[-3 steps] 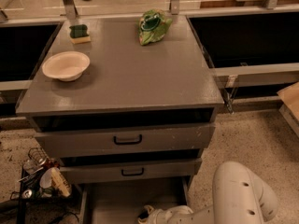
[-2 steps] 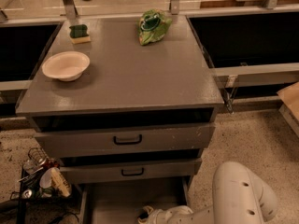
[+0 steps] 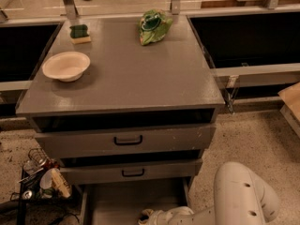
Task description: Pick rxbar blueberry from bottom drawer and place on counter
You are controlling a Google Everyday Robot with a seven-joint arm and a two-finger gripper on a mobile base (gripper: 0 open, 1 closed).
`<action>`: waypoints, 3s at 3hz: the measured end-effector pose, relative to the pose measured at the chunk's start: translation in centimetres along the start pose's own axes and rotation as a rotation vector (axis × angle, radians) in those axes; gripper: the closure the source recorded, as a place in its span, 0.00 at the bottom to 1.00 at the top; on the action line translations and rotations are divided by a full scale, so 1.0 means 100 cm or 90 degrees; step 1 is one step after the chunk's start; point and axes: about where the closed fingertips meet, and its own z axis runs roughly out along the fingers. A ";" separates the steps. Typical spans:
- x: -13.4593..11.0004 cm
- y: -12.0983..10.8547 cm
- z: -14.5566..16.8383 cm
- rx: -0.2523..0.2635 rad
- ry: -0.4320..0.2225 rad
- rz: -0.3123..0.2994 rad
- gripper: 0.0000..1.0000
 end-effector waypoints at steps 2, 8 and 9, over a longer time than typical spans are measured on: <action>-0.015 0.001 -0.009 -0.011 0.011 0.014 1.00; -0.086 0.002 -0.075 -0.046 0.085 -0.050 1.00; -0.094 -0.002 -0.091 -0.039 0.102 -0.062 1.00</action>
Offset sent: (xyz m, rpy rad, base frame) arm 0.0195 -0.0054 0.0343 -0.0006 0.0422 0.0142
